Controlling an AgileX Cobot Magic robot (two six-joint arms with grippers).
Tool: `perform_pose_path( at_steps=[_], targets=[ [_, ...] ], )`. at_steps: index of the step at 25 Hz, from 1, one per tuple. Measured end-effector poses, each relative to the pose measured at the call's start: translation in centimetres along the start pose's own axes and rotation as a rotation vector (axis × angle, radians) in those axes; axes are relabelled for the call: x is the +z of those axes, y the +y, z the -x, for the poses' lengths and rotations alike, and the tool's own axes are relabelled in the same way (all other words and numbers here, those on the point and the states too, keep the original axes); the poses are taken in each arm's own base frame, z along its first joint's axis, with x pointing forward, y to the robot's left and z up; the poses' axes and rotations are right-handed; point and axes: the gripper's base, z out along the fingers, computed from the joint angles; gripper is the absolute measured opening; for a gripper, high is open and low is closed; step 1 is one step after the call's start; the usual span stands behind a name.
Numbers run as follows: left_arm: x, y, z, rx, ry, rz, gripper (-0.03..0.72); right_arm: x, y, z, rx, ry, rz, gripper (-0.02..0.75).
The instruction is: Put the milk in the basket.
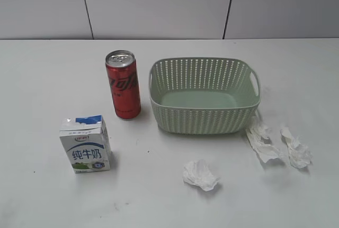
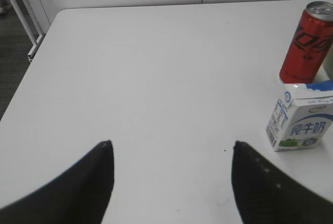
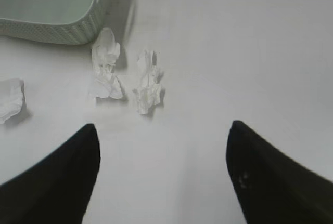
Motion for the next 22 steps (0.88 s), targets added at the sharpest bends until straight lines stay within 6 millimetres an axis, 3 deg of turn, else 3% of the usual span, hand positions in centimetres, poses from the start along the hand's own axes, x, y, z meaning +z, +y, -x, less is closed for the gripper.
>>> perform_pose_path(
  at_steps=[7,11,17,22],
  targets=[
    [0.0,0.0,0.0,0.000,0.000,0.000,0.525,6.0,-0.2,5.6,-0.160,0.125,0.140,0.587],
    [0.0,0.0,0.0,0.000,0.000,0.000,0.525,9.3,1.2,8.6,-0.299,0.148,0.227,0.587],
    [0.0,0.0,0.0,0.000,0.000,0.000,0.525,13.2,6.6,12.2,-0.560,0.148,0.330,0.587],
    [0.0,0.0,0.0,0.000,0.000,0.000,0.525,14.3,13.7,13.9,-0.904,0.058,0.466,0.587]
  ],
)
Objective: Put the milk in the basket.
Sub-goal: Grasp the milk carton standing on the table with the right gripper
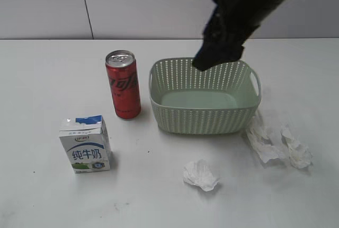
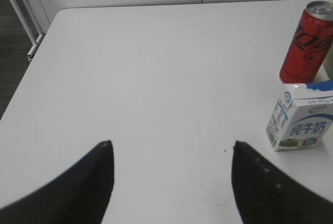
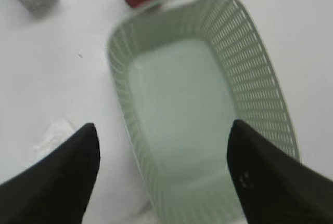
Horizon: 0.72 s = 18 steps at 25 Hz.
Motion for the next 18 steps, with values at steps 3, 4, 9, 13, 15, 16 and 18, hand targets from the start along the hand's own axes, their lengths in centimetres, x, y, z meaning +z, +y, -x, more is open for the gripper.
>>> perform_pose_path(
  at_steps=[3,4,9,13,15,16,18],
  targets=[
    [0.0,0.0,0.0,0.000,0.000,0.000,0.525,1.3,2.1,3.6,-0.210,-0.080,0.051,0.587],
    [0.0,0.0,0.0,0.000,0.000,0.000,0.525,1.8,3.0,4.7,-0.257,-0.104,0.065,0.587],
    [0.0,0.0,0.0,0.000,0.000,0.000,0.525,5.0,6.7,8.3,-0.420,-0.148,0.131,0.588],
    [0.0,0.0,0.0,0.000,0.000,0.000,0.525,8.2,9.1,10.3,-0.478,-0.160,0.162,0.588],
    [0.0,0.0,0.0,0.000,0.000,0.000,0.525,9.8,10.0,11.0,-0.489,-0.165,0.180,0.588],
    [0.0,0.0,0.0,0.000,0.000,0.000,0.525,10.6,10.2,11.2,-0.487,-0.166,0.190,0.588],
    [0.0,0.0,0.0,0.000,0.000,0.000,0.525,12.3,10.8,11.2,-0.478,-0.158,0.214,0.588]
  ],
)
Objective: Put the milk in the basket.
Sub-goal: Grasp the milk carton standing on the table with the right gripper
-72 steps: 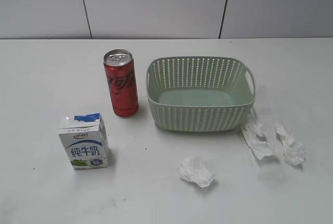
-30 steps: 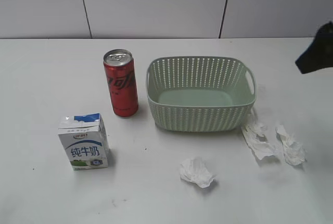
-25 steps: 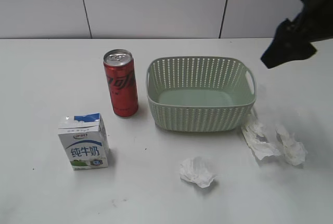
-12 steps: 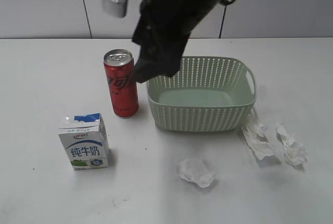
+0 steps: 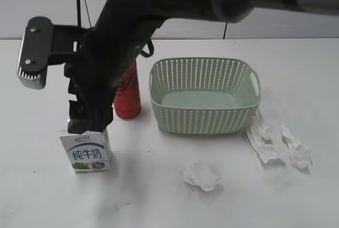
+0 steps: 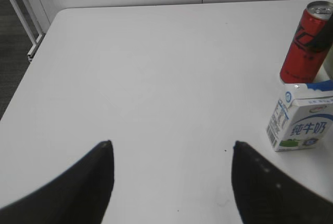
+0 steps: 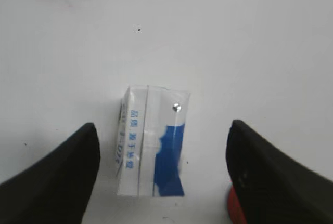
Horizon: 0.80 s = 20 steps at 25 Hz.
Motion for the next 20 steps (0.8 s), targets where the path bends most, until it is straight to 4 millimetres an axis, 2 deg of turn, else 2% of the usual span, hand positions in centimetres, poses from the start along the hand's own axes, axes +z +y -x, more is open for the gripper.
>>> perform_pose_path(
  at_steps=[6,13,15,18,20],
  targets=[
    [0.0,0.0,0.0,0.000,0.000,0.000,0.525,3.6,0.5,-1.6,0.031,0.044,0.064,0.588],
    [0.0,0.0,0.0,0.000,0.000,0.000,0.525,5.5,0.4,-2.6,0.092,0.085,0.051,0.576],
    [0.0,0.0,0.0,0.000,0.000,0.000,0.525,5.7,0.3,-3.0,0.101,0.111,0.044,0.512],
    [0.0,0.0,0.0,0.000,0.000,0.000,0.525,5.6,0.5,-3.3,0.094,0.149,0.056,0.344],
    [0.0,0.0,0.0,0.000,0.000,0.000,0.525,5.2,0.6,-3.3,0.086,0.167,0.069,0.345]
  ],
)
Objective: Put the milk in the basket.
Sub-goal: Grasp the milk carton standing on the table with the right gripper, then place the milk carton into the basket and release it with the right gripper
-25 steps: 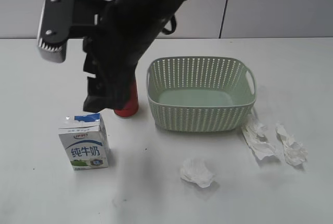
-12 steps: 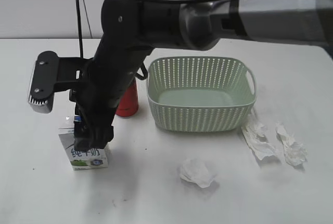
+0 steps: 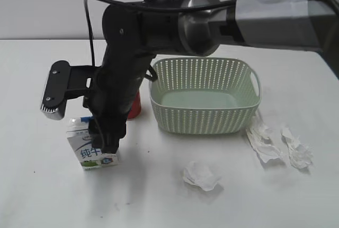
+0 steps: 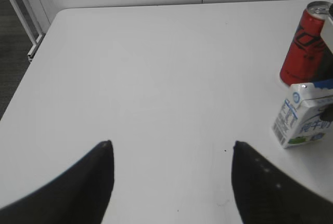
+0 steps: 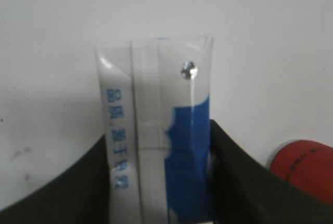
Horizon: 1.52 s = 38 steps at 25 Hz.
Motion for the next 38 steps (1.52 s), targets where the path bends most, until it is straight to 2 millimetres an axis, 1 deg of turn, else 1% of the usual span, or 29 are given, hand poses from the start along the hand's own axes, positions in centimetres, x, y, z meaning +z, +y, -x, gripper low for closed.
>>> perform_pose_path(
  at_steps=[3,5,6,8,9,11,12,14,16,18,20,22,24,26,28,30,32,35,36,38],
  targets=[
    [0.0,0.0,0.0,0.000,0.000,0.000,0.525,-1.2,0.2,0.1,-0.019,0.021,0.008,0.345],
    [0.0,0.0,0.0,0.000,0.000,0.000,0.525,-2.9,0.1,0.4,-0.027,0.013,-0.016,0.345],
    [0.0,0.0,0.0,0.000,0.000,0.000,0.525,-4.3,0.1,0.8,-0.022,0.002,-0.038,0.345],
    [0.0,0.0,0.0,0.000,0.000,0.000,0.525,-7.6,-0.3,1.4,0.001,-0.015,-0.110,0.345],
    [0.0,0.0,0.0,0.000,0.000,0.000,0.525,-9.6,-0.6,1.7,0.029,-0.028,-0.150,0.345],
    [0.0,0.0,0.0,0.000,0.000,0.000,0.525,-13.8,-1.1,1.6,0.090,-0.072,-0.225,0.345],
    [0.0,0.0,0.0,0.000,0.000,0.000,0.525,-15.4,-1.4,1.2,0.120,-0.086,-0.248,0.345],
    [0.0,0.0,0.0,0.000,0.000,0.000,0.525,-18.6,-2.2,-0.5,0.202,-0.098,-0.292,0.345],
    [0.0,0.0,0.0,0.000,0.000,0.000,0.525,-20.8,-3.1,-2.9,0.294,-0.084,-0.317,0.345],
    [0.0,0.0,0.0,0.000,0.000,0.000,0.525,-22.4,-4.4,-6.0,0.406,-0.052,-0.334,0.345],
    [0.0,0.0,0.0,0.000,0.000,0.000,0.525,-23.3,-5.6,-9.2,0.530,-0.023,-0.351,0.345],
    [0.0,0.0,0.0,0.000,0.000,0.000,0.525,-23.7,-6.5,-12.3,0.632,0.004,-0.370,0.345],
    [0.0,0.0,0.0,0.000,0.000,0.000,0.525,-23.5,-7.2,-15.8,0.730,0.031,-0.378,0.345],
    [0.0,0.0,0.0,0.000,0.000,0.000,0.525,-22.5,-7.4,-18.4,0.811,0.036,-0.363,0.345],
    [0.0,0.0,0.0,0.000,0.000,0.000,0.525,-20.6,-7.3,-20.5,0.884,0.036,-0.335,0.345],
    [0.0,0.0,0.0,0.000,0.000,0.000,0.525,-18.9,-7.2,-21.5,0.913,0.030,-0.331,0.345],
    [0.0,0.0,0.0,0.000,0.000,0.000,0.525,-17.4,-7.2,-22.0,0.938,0.005,-0.343,0.345],
    [0.0,0.0,0.0,0.000,0.000,-0.001,0.525,-14.4,-7.2,-22.5,1.015,-0.026,-0.279,0.345],
    [0.0,0.0,0.0,0.000,0.000,-0.001,0.525,-13.9,-7.2,-22.6,1.028,-0.033,-0.268,0.345],
    [0.0,0.0,0.0,0.000,0.000,-0.001,0.525,-13.6,-7.3,-22.7,1.032,-0.033,-0.266,0.345]
  ],
)
